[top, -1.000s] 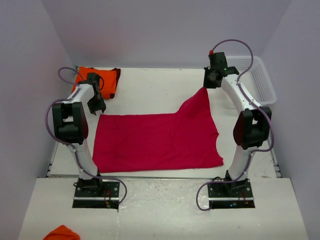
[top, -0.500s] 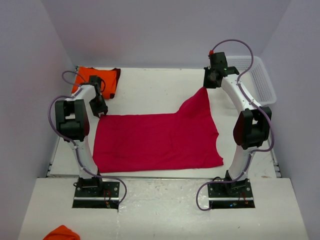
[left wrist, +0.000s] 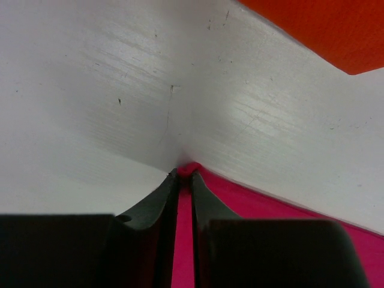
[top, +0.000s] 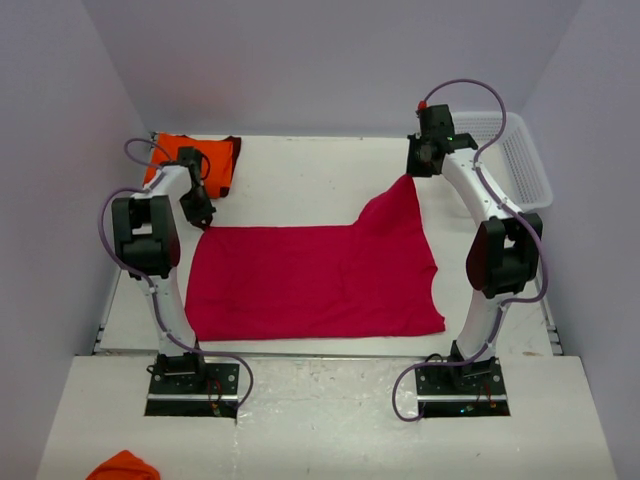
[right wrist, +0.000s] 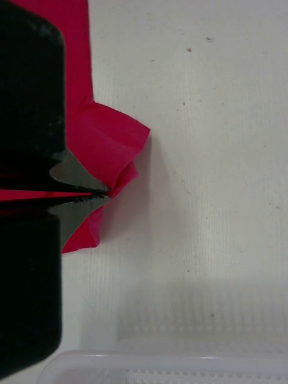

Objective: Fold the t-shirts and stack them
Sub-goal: Grap the side of the flattened tshirt furthest away from the robot with both arms

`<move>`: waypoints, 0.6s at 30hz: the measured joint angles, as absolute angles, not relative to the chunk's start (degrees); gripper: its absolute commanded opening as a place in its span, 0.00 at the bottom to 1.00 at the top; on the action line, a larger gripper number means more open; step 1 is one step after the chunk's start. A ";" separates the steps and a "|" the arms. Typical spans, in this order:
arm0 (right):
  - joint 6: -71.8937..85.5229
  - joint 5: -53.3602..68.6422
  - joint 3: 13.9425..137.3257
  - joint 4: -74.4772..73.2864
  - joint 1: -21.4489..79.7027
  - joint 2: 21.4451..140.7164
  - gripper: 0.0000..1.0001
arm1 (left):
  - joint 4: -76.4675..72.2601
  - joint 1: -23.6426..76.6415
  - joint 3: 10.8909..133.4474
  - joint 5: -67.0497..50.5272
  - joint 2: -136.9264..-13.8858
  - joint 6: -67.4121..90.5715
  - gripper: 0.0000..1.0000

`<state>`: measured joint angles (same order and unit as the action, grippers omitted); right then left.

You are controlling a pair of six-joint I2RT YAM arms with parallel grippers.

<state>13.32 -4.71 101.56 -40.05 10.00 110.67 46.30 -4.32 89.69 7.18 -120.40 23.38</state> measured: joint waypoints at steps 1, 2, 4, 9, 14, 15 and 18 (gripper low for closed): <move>13.30 -4.71 101.56 -40.03 10.00 110.74 0.00 | 46.30 -4.38 89.80 6.96 -120.46 23.35 0.10; 13.32 -4.73 101.56 -39.99 9.98 110.87 0.00 | 46.28 -4.49 89.84 6.72 -120.53 23.38 0.06; 13.30 -4.75 101.56 -39.83 10.00 111.13 0.00 | 46.26 -4.64 89.86 6.39 -120.53 23.38 0.00; 13.34 -4.99 101.47 -39.77 9.93 111.26 0.00 | 46.19 -4.89 89.84 5.74 -120.51 23.35 0.00; 13.41 -5.50 100.16 -38.52 9.28 111.13 0.00 | 44.91 -4.99 87.85 4.91 -119.11 23.38 0.00; 13.39 -5.54 100.16 -38.54 9.06 111.11 0.00 | 44.64 -5.02 87.20 4.75 -118.67 23.40 0.00; 13.32 -5.45 100.38 -38.35 8.08 111.04 0.00 | 44.62 -5.02 86.19 4.75 -117.89 23.46 0.00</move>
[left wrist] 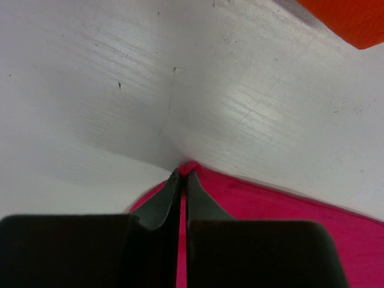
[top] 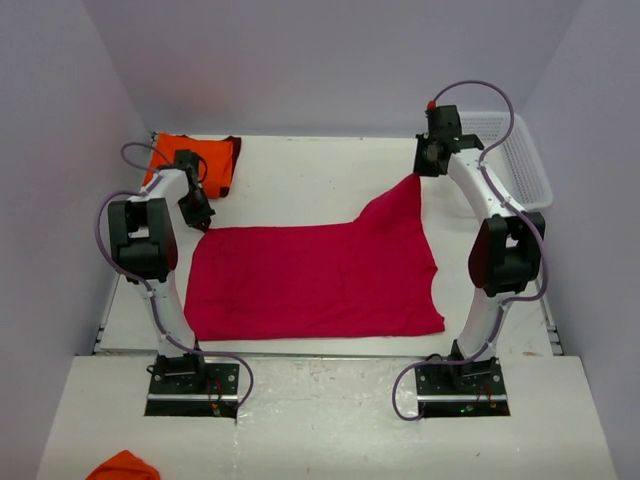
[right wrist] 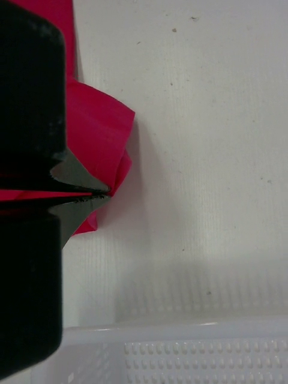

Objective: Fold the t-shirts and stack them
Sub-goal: Grap the side of the flattened tshirt furthest away from the robot with both arms

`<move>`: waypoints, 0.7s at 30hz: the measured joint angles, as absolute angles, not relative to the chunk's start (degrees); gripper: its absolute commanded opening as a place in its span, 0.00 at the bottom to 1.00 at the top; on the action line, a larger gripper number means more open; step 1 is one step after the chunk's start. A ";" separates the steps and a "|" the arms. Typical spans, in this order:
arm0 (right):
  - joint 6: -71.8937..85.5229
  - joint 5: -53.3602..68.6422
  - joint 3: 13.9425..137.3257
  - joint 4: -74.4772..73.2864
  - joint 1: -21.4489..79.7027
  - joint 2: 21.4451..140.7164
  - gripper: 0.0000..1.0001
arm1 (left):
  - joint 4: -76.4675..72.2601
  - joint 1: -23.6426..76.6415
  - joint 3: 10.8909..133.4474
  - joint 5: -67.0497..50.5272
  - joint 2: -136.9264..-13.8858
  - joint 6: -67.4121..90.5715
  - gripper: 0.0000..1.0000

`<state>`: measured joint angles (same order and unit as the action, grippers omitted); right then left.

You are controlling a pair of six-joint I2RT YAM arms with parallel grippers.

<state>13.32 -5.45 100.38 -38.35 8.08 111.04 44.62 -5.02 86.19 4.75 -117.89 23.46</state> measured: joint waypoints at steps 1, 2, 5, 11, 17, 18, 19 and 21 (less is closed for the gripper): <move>13.23 -5.39 100.64 -38.35 7.75 111.04 0.00 | 44.58 -5.02 86.19 4.75 -117.84 23.51 0.00; 13.15 -5.32 101.08 -38.52 7.46 111.07 0.00 | 44.51 -5.02 86.19 4.75 -117.75 23.57 0.00; 12.91 -4.97 103.63 -39.18 6.92 111.07 0.00 | 44.53 -5.02 86.19 4.80 -117.54 23.70 0.00; 12.53 -4.86 107.18 -39.22 6.79 111.07 0.00 | 44.66 -5.02 86.17 6.00 -116.42 24.47 0.00; 12.10 -4.60 107.72 -40.05 6.68 111.07 0.00 | 44.66 -4.97 86.15 7.88 -112.66 24.71 0.00; 11.99 -4.49 107.94 -40.10 6.68 111.07 0.00 | 44.69 -4.95 86.17 8.12 -112.09 24.80 0.00; 11.90 -4.47 108.29 -40.14 6.68 111.07 0.00 | 44.71 -4.84 86.17 8.32 -111.70 24.88 0.00; 11.90 -4.32 108.77 -40.18 6.68 111.07 0.00 | 44.75 -4.67 86.28 8.82 -111.13 24.88 0.00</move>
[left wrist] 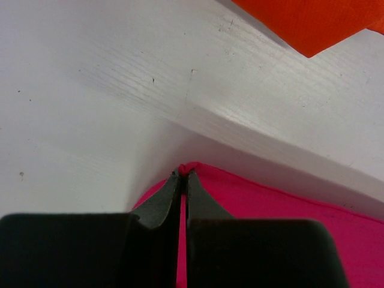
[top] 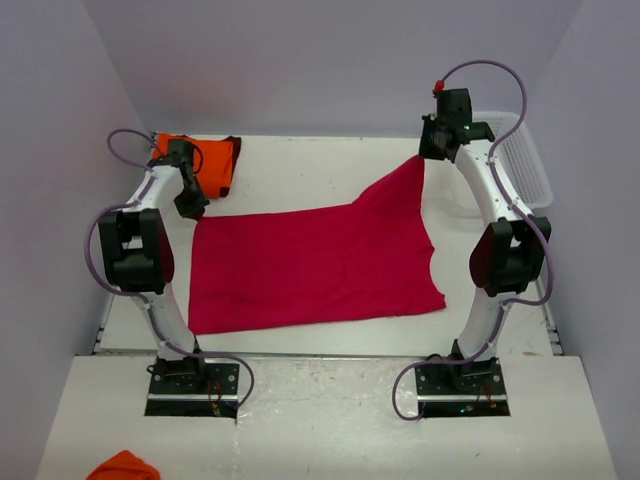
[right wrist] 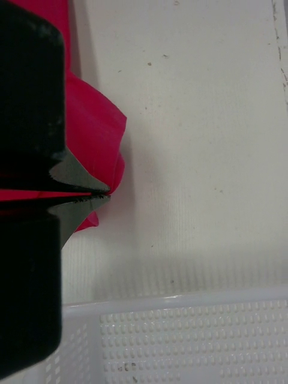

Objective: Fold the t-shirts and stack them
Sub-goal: Grap the side of the flattened tshirt furthest away from the robot with both arms

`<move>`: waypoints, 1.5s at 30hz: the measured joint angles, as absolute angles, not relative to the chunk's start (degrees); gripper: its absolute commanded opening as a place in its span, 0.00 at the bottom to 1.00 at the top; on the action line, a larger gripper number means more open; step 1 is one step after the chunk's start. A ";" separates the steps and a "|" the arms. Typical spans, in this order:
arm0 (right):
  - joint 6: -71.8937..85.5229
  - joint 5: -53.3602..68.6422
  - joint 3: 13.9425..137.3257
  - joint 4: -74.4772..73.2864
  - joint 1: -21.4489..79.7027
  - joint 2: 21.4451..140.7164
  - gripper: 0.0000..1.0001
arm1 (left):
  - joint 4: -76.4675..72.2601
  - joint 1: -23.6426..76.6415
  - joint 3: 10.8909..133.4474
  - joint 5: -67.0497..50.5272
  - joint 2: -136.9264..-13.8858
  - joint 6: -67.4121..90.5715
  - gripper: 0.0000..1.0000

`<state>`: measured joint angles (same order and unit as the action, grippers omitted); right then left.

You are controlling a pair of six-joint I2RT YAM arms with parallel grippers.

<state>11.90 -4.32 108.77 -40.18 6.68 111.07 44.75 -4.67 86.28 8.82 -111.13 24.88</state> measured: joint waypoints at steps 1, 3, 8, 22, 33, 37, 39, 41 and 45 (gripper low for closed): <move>11.92 -4.29 108.86 -40.23 6.68 111.07 0.00 | 44.82 -4.49 86.32 9.06 -110.89 24.88 0.00; 11.94 -4.19 108.86 -40.34 6.68 111.07 0.00 | 44.88 -4.21 86.37 9.28 -110.50 24.88 0.00; 12.53 -3.33 107.70 -40.27 6.68 110.67 0.00 | 44.99 -3.53 86.26 9.43 -109.06 24.88 0.00; 16.51 -3.64 98.45 -41.34 6.63 100.27 0.00 | 44.34 -3.18 76.95 10.00 -97.01 24.91 0.00; 19.38 -6.76 90.61 -42.98 8.86 93.95 0.00 | 44.51 -3.11 73.21 10.28 -94.89 24.88 0.00; 20.43 -8.25 88.49 -43.09 10.59 91.57 0.00 | 44.40 -2.85 71.61 10.28 -92.25 24.88 0.00; 20.88 -8.78 87.33 -43.33 11.29 89.89 0.00 | 44.45 -2.83 70.74 10.28 -91.02 24.91 0.00; 21.47 -9.61 86.46 -43.51 11.90 88.14 0.00 | 44.40 -2.85 69.78 10.33 -89.95 24.91 0.00; 22.39 -11.03 84.58 -44.01 12.53 84.60 0.00 | 44.66 -2.83 67.92 10.37 -88.55 25.02 0.00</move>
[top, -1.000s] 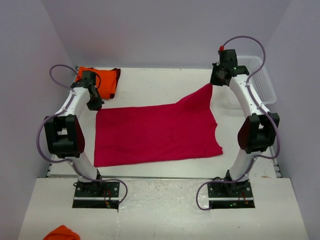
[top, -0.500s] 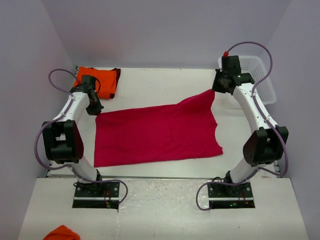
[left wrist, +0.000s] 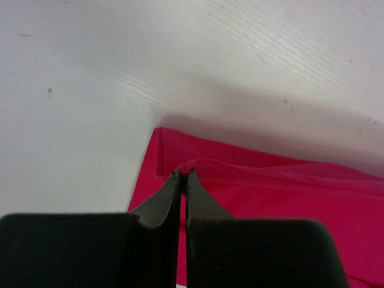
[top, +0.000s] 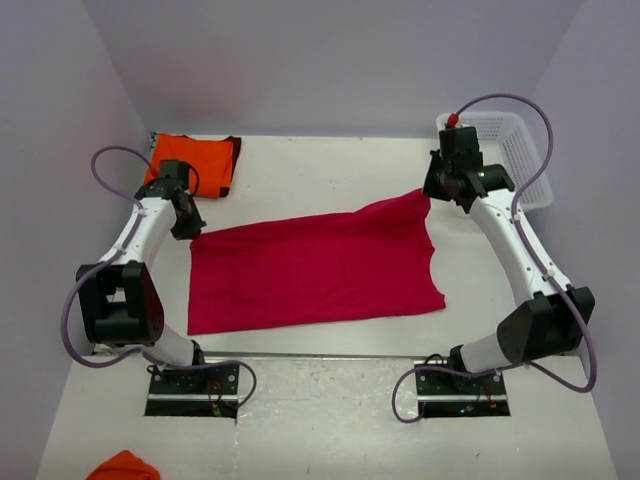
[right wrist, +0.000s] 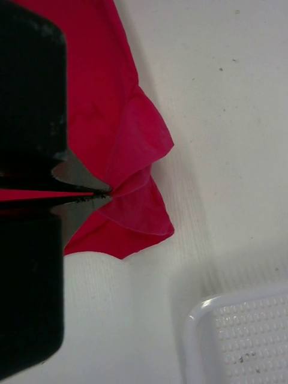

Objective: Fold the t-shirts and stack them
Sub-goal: Grap the side of the flattened tshirt furthest away from the robot with both arms, then fold the other side of the tshirt into a rectangle

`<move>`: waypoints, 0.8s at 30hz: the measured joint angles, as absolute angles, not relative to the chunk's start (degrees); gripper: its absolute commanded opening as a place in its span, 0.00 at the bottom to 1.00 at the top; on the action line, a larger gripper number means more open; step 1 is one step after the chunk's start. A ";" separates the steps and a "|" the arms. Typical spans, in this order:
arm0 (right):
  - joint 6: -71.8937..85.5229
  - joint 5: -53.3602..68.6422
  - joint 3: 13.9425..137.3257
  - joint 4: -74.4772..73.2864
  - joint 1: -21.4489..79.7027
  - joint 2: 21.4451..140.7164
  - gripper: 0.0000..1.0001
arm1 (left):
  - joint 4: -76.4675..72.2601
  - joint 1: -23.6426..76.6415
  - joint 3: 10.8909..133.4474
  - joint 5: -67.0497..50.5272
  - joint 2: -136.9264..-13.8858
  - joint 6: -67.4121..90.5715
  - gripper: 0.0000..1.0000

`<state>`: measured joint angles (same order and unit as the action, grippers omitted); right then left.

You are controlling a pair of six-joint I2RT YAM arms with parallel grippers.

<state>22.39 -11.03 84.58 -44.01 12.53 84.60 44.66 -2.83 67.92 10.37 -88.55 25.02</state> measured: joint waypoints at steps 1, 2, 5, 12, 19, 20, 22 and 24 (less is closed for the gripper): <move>22.59 -11.25 83.88 -44.18 12.71 83.79 0.00 | 44.77 -2.83 67.55 10.39 -88.33 25.10 0.00; 22.83 -11.49 83.02 -44.29 12.80 82.89 0.00 | 44.93 -2.83 67.26 10.46 -88.16 25.19 0.00; 23.42 -12.21 81.03 -45.12 13.15 81.19 0.00 | 45.32 -2.85 66.41 10.72 -87.61 25.87 0.00; 24.88 -13.93 75.40 -45.91 15.18 77.82 0.00 | 46.11 -2.81 64.45 11.35 -86.24 26.55 0.00; 26.68 -14.66 69.87 -46.78 16.47 72.58 0.00 | 47.40 -1.76 63.79 12.49 -85.38 27.51 0.00; 26.98 -14.74 69.17 -46.78 16.58 72.03 0.00 | 47.72 -1.54 63.79 12.51 -85.36 27.70 0.00; 27.46 -15.14 67.94 -46.89 16.86 71.00 0.00 | 48.05 -1.19 63.70 12.53 -85.30 28.08 0.00; 27.94 -15.46 66.74 -47.09 17.15 69.84 0.00 | 48.34 -0.97 63.26 12.53 -84.99 28.53 0.00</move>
